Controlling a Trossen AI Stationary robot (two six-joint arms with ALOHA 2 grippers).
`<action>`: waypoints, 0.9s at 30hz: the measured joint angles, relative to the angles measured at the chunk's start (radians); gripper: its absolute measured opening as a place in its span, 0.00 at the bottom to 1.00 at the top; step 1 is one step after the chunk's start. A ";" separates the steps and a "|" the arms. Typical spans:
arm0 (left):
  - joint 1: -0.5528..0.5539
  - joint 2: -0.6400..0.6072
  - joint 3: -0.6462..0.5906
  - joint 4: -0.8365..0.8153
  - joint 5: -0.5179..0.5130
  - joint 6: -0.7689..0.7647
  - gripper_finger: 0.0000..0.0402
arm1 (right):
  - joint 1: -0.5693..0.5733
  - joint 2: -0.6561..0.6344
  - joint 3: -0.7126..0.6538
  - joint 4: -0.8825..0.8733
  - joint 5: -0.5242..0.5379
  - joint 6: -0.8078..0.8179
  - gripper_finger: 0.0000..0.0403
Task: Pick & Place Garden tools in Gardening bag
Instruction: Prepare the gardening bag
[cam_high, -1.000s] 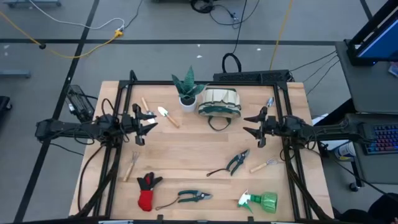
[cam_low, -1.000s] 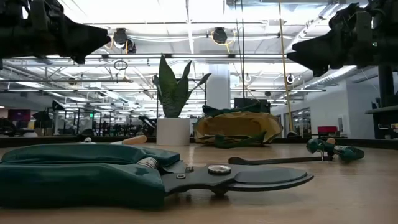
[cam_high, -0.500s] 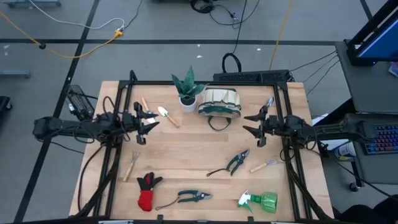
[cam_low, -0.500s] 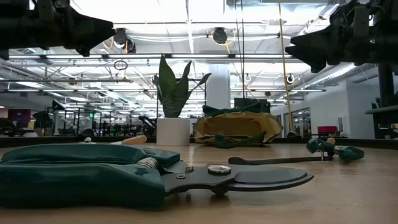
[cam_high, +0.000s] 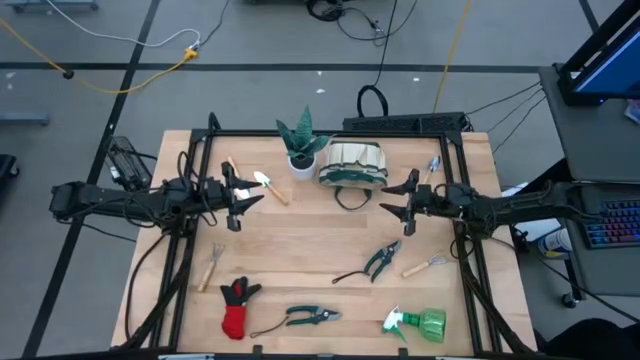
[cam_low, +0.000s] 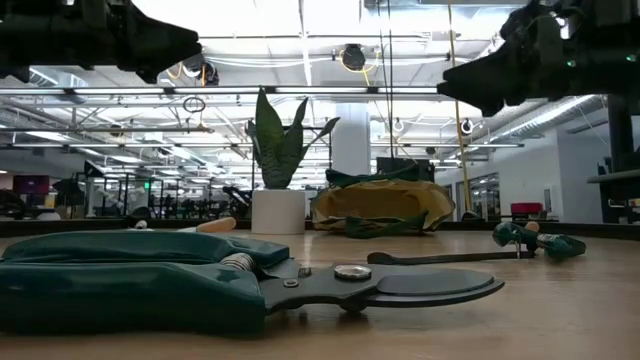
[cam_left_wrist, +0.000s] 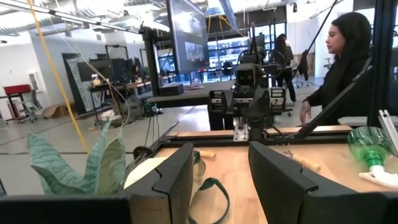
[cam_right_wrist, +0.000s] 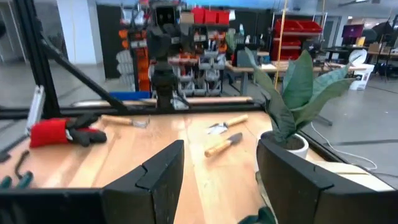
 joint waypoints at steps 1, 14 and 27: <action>0.000 0.001 0.000 0.001 -0.004 0.010 0.40 | 0.000 0.021 0.013 -0.002 0.000 -0.012 0.48; 0.000 0.000 0.001 0.010 -0.025 -0.043 0.40 | -0.012 0.164 0.146 -0.070 0.042 -0.083 0.48; 0.000 0.039 0.169 -0.208 -0.029 -0.010 0.40 | -0.153 0.246 0.181 -0.300 0.086 -0.036 0.48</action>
